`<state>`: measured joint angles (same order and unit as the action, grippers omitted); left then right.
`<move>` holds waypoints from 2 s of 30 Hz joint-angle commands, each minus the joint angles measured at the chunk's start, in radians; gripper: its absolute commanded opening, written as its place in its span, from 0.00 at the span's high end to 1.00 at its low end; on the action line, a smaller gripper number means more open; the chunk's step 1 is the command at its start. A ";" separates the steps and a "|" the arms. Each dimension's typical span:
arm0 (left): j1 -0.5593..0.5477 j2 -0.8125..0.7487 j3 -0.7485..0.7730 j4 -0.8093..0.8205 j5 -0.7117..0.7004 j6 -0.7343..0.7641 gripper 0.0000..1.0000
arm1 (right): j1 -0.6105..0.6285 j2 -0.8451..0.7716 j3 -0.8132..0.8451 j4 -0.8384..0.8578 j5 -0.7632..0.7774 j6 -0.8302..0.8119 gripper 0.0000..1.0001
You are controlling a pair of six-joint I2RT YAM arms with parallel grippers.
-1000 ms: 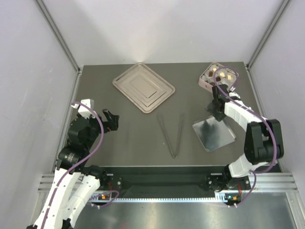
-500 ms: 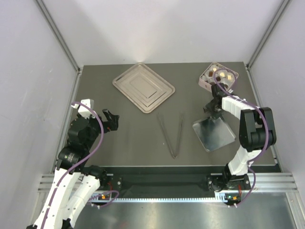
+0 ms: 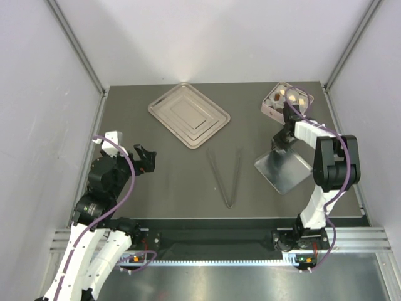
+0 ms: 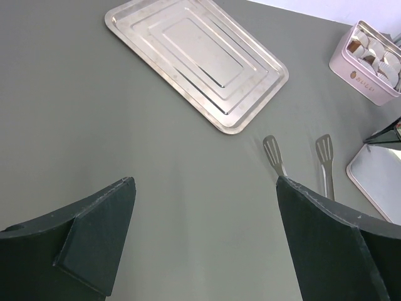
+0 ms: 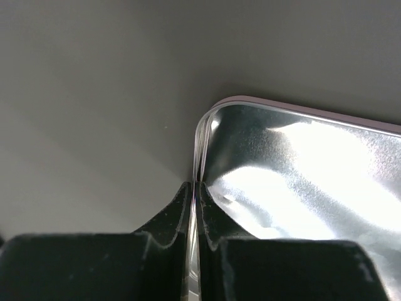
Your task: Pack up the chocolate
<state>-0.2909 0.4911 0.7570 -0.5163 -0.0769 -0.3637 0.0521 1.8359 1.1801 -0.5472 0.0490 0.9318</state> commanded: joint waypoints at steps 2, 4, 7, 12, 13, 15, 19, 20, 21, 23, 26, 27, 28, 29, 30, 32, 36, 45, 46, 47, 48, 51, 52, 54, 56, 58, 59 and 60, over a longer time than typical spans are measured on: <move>-0.007 -0.005 -0.005 0.047 -0.006 -0.001 0.01 | -0.017 -0.097 0.058 0.003 -0.040 -0.155 1.00; -0.011 -0.003 -0.007 0.047 -0.003 -0.003 0.01 | -0.017 -0.151 0.067 0.006 -0.070 -0.189 1.00; -0.011 0.006 -0.005 0.048 0.019 -0.007 0.01 | -0.017 -0.260 0.058 0.030 -0.136 -0.238 1.00; -0.013 0.049 0.013 0.062 0.144 -0.046 0.02 | -0.015 -0.408 0.064 0.038 -0.250 -0.261 1.00; -0.013 0.058 0.028 0.067 0.170 -0.056 0.03 | -0.015 -0.424 0.072 0.044 -0.282 -0.266 1.00; -0.011 0.089 0.042 0.099 0.239 -0.115 0.03 | -0.008 -0.470 0.076 0.078 -0.357 -0.266 1.00; -0.013 0.170 0.076 0.208 0.420 -0.201 0.03 | 0.006 -0.541 0.055 0.217 -0.524 -0.240 1.00; -0.011 0.216 0.084 0.226 0.483 -0.225 0.04 | 0.009 -0.567 0.046 0.257 -0.558 -0.211 1.00; -0.011 0.240 0.093 0.270 0.509 -0.237 0.04 | 0.017 -0.578 0.035 0.306 -0.625 -0.193 1.00; -0.011 0.309 0.110 0.324 0.598 -0.288 0.05 | 0.026 -0.610 0.003 0.459 -0.694 -0.124 1.00; -0.011 0.386 0.104 0.516 0.696 -0.408 0.05 | 0.048 -0.632 -0.046 0.717 -0.807 0.012 1.00; -0.011 0.406 0.099 0.589 0.753 -0.441 0.05 | 0.064 -0.644 -0.054 0.772 -0.837 0.047 1.00; -0.011 0.426 0.088 0.645 0.776 -0.473 0.05 | 0.074 -0.647 -0.056 0.824 -0.851 0.073 1.00; -0.011 0.469 0.085 0.768 0.802 -0.533 0.05 | 0.083 -0.652 -0.053 0.902 -0.868 0.120 1.00; -0.011 0.495 0.082 0.827 0.846 -0.566 0.05 | 0.098 -0.652 -0.050 0.953 -0.899 0.152 1.00; -0.011 0.572 0.076 1.028 0.885 -0.661 0.05 | 0.114 -0.644 -0.056 1.152 -0.937 0.299 1.00; -0.011 0.711 0.145 1.165 0.957 -0.692 0.06 | 0.132 -0.600 -0.070 1.550 -0.960 0.591 1.00; -0.030 1.013 0.284 1.696 1.074 -0.926 0.07 | 0.221 -0.534 -0.020 1.831 -0.956 0.805 1.00; -0.036 1.065 0.300 1.746 1.079 -0.992 0.07 | 0.224 -0.530 -0.011 1.872 -0.957 0.815 1.00; -0.053 1.090 0.317 1.803 1.089 -1.026 0.07 | 0.230 -0.521 -0.007 1.888 -0.954 0.838 1.00; -0.069 1.134 0.352 1.879 1.098 -1.081 0.07 | 0.233 -0.512 0.003 1.911 -0.948 0.860 1.00; -0.102 1.187 0.416 1.957 1.111 -1.127 0.07 | 0.238 -0.498 0.015 1.955 -0.936 0.894 1.00; -0.112 1.210 0.430 1.978 1.115 -1.139 0.07 | 0.239 -0.492 0.016 1.981 -0.931 0.913 1.00; -0.142 1.231 0.462 1.971 1.124 -1.133 0.07 | 0.245 -0.474 0.027 2.007 -0.923 0.932 1.00; -0.157 1.253 0.475 1.969 1.126 -1.120 0.07 | 0.250 -0.466 0.033 2.021 -0.923 0.946 1.00; -0.162 1.273 0.484 1.999 1.117 -1.149 0.07 | 0.250 -0.464 0.035 2.020 -0.920 0.941 1.00; -0.162 1.281 0.485 2.077 1.108 -1.173 0.06 | 0.250 -0.458 0.033 2.023 -0.920 0.941 1.00; -0.162 1.303 0.493 2.119 1.100 -1.204 0.06 | 0.252 -0.455 0.030 2.026 -0.919 0.941 1.00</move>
<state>-0.4561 1.7607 1.2049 1.2476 1.0225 -1.4921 0.2901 1.3800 1.1660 1.2675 -0.9009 1.8534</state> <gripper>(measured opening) 0.934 0.007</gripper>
